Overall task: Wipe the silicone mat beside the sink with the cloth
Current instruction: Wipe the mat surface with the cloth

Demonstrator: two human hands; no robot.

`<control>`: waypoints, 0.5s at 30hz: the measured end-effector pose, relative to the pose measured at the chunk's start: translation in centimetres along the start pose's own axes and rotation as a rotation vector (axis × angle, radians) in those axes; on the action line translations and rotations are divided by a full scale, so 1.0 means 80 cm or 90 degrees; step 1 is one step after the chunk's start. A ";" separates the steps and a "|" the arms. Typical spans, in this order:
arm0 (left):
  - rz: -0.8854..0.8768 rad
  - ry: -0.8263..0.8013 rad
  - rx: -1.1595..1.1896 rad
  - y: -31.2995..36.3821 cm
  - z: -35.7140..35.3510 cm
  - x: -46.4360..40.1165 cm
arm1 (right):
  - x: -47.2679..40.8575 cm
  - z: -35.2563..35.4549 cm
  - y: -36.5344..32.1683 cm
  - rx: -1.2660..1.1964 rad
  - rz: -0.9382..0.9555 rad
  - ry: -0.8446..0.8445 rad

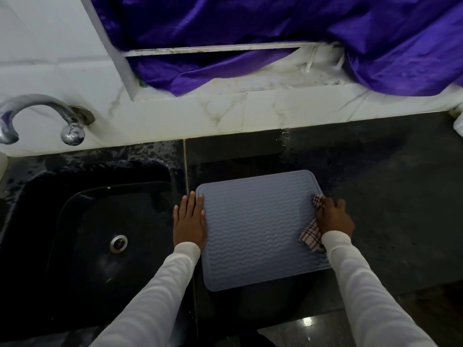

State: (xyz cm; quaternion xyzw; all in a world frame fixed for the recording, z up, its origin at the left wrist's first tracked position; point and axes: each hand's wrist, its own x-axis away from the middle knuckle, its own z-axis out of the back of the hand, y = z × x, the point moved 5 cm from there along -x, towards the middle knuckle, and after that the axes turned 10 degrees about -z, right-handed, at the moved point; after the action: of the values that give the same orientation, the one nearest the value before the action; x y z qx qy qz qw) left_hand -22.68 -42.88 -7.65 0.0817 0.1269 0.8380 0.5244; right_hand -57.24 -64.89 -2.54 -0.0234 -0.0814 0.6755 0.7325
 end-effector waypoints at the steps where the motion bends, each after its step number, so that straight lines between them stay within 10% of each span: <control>1: 0.001 -0.003 0.000 0.000 -0.001 0.000 | 0.001 0.003 -0.002 0.006 -0.001 -0.007; 15: -0.013 -0.009 0.009 0.000 0.003 0.000 | 0.244 -0.003 -0.229 -0.113 0.346 -0.145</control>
State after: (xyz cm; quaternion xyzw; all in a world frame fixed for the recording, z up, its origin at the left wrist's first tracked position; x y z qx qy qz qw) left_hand -22.57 -42.87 -7.43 0.0901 0.1298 0.8311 0.5332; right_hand -37.70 -47.07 1.61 -0.0322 -0.2126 0.8353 0.5060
